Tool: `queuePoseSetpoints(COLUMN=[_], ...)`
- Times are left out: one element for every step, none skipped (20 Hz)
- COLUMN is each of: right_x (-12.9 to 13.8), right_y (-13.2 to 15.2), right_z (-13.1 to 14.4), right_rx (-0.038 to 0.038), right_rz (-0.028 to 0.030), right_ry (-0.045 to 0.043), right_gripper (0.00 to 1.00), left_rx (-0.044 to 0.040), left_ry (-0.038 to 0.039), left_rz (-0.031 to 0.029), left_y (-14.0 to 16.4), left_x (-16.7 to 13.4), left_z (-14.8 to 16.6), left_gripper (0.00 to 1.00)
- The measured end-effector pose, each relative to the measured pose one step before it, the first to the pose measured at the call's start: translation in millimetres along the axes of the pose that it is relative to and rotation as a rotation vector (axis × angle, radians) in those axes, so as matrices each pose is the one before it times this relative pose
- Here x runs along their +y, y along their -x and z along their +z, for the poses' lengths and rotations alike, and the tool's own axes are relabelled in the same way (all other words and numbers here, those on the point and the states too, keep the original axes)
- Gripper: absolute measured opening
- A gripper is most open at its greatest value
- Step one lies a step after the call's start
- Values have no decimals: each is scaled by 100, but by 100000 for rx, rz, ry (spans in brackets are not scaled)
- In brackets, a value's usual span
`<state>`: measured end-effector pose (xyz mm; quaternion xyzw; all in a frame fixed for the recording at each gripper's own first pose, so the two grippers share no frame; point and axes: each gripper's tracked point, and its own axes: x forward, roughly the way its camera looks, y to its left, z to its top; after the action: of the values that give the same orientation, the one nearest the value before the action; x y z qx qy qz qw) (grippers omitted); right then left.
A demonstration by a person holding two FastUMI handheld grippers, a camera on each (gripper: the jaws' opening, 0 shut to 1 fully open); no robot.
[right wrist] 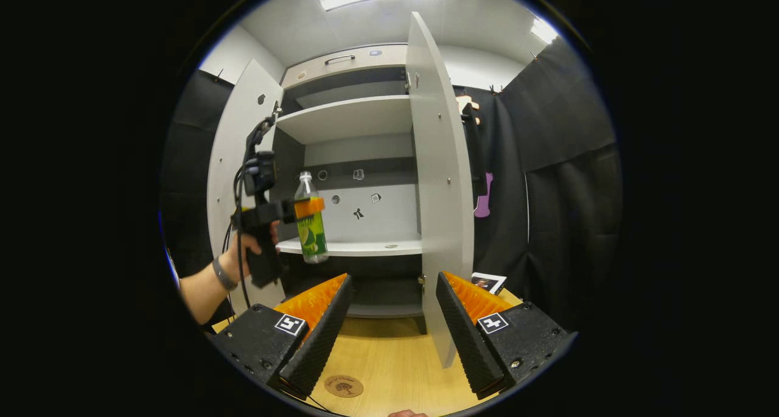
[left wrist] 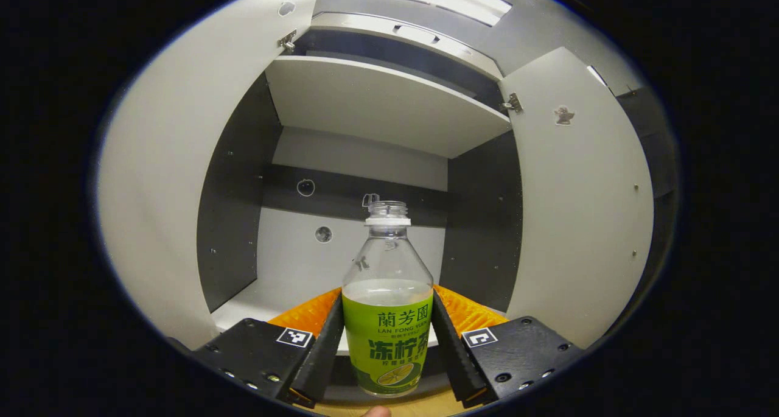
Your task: Grasp the bottle in the cabinet with the left hand and place it on the coaster, then close the right door with the right hand and the left door with the left hand.
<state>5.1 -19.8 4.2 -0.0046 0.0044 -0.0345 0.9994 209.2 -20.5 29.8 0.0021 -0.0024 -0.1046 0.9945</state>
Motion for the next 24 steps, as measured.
queuePoseSetpoints(right_x=[-2,68,149,214,-87,-303,-77,-193,-257,-185,-126,-257,-258,-229,-254,-323,-240,-51,-174,-170,-15,110,141,118], right_y=[-82,-14,-74,39,3,64,-6,101,25,-21,86,65,71,-22,49,-55,-35,10,7,-28,-122,-23,-47,-179], right_z=[172,124,247,287,335,454,474,311,283,229,185,-8,-56,-116,-101,-146,-130,-217,-93,-137,-125,-161,-68,-241], right_rx=[-236,-210,-312,-399,-787,-1357,-1184,-851,-608,-556,-360,-3,346,453,546,591,821,853,416,253,327,379,280,550], right_rz=[-137,171,481,308,-671,-867,-536,-738,-806,-814,-488,-843,-880,-804,-946,-1107,-856,-545,-727,-627,-256,75,389,379], right_ry=[1275,964,83,-306,-205,-30,110,314,288,-126,-228,-116,-50,-136,-20,44,148,287,482,382,115,-174,-362,-150], right_gripper=[85,85,85,85,85,85,85,85,85,85,85,85,85,85,85,85,85,85,85,85,85,85,85,85], left_rx=[-1268,96,1166,874,326,-90,682,682,548,81,163,542,707,614,525,666,1243,1523,1631,1077,741,1082,688,257], left_ry=[-1840,-1368,-810,82,764,1020,372,206,128,-386,-523,-897,-1533,-1210,-339,254,987,1319,1313,1006,858,621,-156,-765], left_rz=[-862,-958,-563,-863,-1299,-1591,-1537,-940,-465,-257,217,555,893,622,436,415,463,319,-1,30,-180,-349,-463,200], left_y=[1042,949,904,838,710,661,629,668,676,609,431,511,556,483,444,343,366,317,326,291,240,192,168,190], left_x=[-498,-642,-717,-797,-819,-812,-783,-740,-722,-616,-495,-550,-362,-428,-363,-264,-239,-195,-201,-165,-175,-187,-218,-68], left_z=[-586,-937,-1128,-1171,-1052,-1054,-1128,-1165,-1024,-860,-810,-940,-989,-1003,-954,-889,-847,-900,-880,-718,-581,-568,-553,-366], left_gripper=[74,77,77,77,74,74,74,74,74,74,74,74,78,74,75,75,74,74,74,74,74,74,74,74])
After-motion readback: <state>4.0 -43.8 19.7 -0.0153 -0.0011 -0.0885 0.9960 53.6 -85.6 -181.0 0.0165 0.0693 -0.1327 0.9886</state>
